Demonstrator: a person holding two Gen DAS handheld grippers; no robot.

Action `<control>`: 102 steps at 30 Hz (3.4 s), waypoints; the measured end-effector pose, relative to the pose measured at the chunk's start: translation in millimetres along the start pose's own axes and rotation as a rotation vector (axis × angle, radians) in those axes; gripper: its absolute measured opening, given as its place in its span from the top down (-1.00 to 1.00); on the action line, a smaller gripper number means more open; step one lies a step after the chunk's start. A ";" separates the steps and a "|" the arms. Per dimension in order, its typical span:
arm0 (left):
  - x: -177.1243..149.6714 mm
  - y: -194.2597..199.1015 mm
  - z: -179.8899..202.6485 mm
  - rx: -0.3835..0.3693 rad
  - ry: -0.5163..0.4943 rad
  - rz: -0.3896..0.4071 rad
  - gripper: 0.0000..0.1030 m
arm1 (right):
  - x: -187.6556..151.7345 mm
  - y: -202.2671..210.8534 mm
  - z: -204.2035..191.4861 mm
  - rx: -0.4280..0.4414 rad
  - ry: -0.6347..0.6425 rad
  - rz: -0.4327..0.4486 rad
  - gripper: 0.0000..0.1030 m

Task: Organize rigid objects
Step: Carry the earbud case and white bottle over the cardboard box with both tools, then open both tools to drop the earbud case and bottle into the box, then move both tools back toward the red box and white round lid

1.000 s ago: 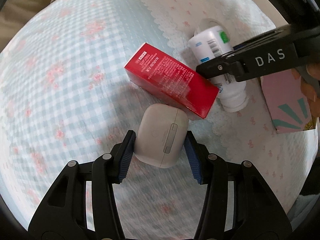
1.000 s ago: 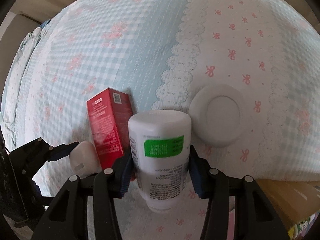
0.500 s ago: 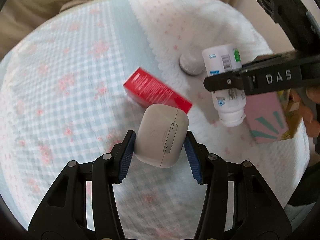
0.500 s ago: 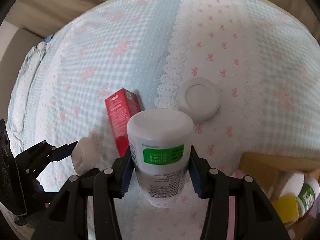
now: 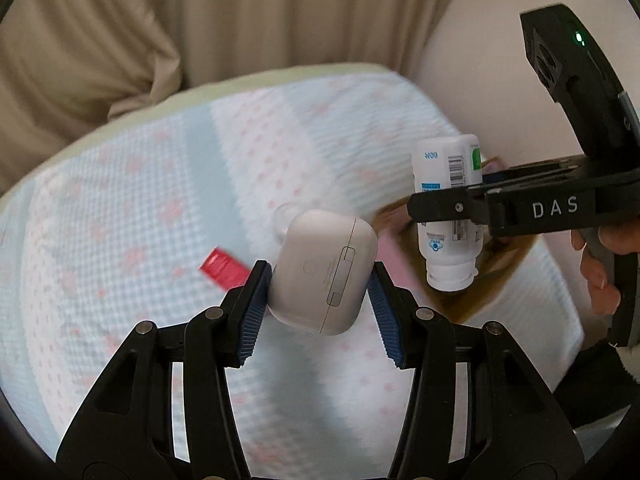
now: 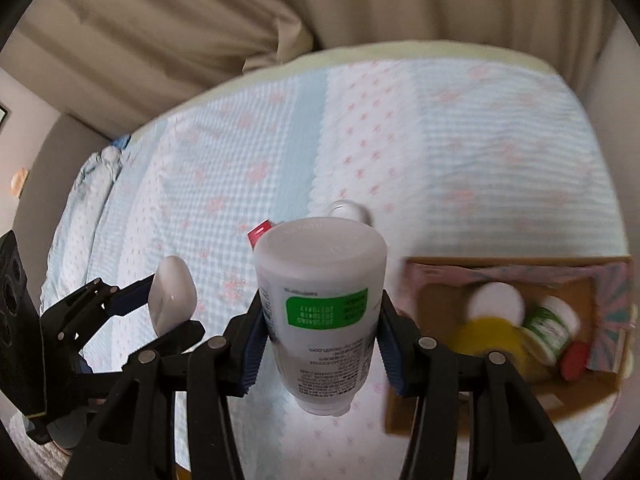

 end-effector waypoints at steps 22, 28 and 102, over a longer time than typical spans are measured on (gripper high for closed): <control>18.4 -28.2 248.0 -0.113 -0.055 -0.039 0.10 | -48.5 160.1 203.6 -0.139 -0.098 0.050 0.10; 7.0 -78.9 294.4 -0.129 -0.124 -0.099 0.10 | -53.1 132.3 258.3 -0.125 -0.155 0.027 0.10; -6.9 67.1 19.8 0.247 0.370 -0.165 -1.00 | 6.1 148.9 57.8 -0.158 0.043 0.052 -1.00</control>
Point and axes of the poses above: each gripper's, at about its wrist camera, not at the fingertips, and y roughly against the way its jaws point, z to its right, x to its top, the point moved 8 cm from there along -y, roughly the way its jaws point, and after that the axes turned 13 degrees about x, right-handed, at the moved point
